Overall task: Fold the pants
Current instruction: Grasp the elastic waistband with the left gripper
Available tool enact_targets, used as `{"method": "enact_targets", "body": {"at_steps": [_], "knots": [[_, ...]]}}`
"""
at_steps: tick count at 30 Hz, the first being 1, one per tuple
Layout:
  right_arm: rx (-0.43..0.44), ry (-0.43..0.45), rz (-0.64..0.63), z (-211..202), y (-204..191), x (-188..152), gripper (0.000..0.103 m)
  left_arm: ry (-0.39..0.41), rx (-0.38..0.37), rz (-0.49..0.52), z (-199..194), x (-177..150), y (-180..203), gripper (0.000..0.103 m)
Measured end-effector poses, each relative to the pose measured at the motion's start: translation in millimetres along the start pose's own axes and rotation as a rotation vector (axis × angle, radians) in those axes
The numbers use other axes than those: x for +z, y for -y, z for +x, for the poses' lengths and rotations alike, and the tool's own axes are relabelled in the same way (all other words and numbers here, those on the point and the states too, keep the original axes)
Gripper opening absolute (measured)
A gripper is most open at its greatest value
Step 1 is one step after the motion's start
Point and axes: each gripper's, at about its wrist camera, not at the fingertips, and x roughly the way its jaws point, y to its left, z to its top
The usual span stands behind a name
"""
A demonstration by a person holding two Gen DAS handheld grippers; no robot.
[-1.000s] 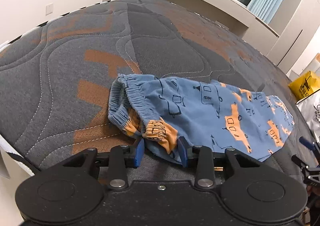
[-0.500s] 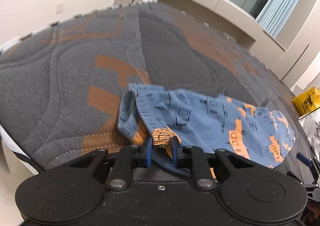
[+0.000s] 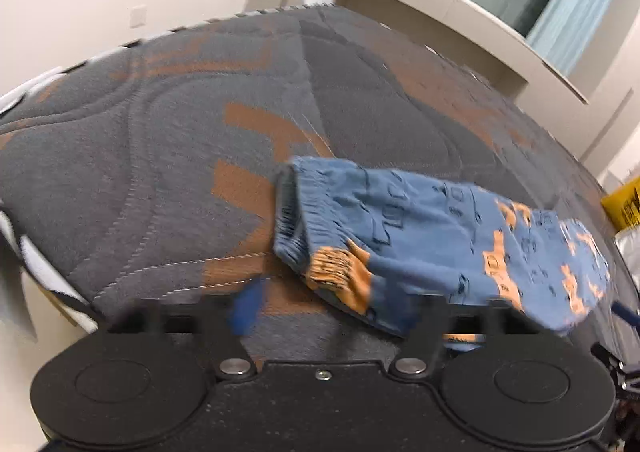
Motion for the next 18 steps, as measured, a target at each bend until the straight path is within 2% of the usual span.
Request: {"method": "enact_targets", "body": {"at_steps": [4,8,10,11,15,18], "knots": [[-0.043,-0.012,0.13,-5.7,24.9,-0.8,0.102,-0.009,0.053,-0.024,5.6,2.0,-8.2,0.08],[-0.183,-0.038,0.369,-14.8,78.2,-8.1,0.103,-0.015,0.071,-0.003,18.0,7.2,-1.4,0.077],[-0.264,-0.072,0.502,-16.4,111.6,-15.8,0.103,-0.018,0.065,0.015,21.8,9.5,6.3,0.066],[-0.286,-0.085,0.557,-15.9,126.0,-19.8,0.103,-0.023,0.066,0.021,23.6,10.2,9.7,0.064],[-0.291,-0.109,0.752,-9.2,181.8,-36.2,0.101,-0.025,0.068,0.031,25.7,9.6,17.3,0.049],[-0.277,-0.076,0.777,-3.7,204.0,-35.7,0.092,-0.026,0.064,0.026,25.6,7.3,18.4,0.034]]}}
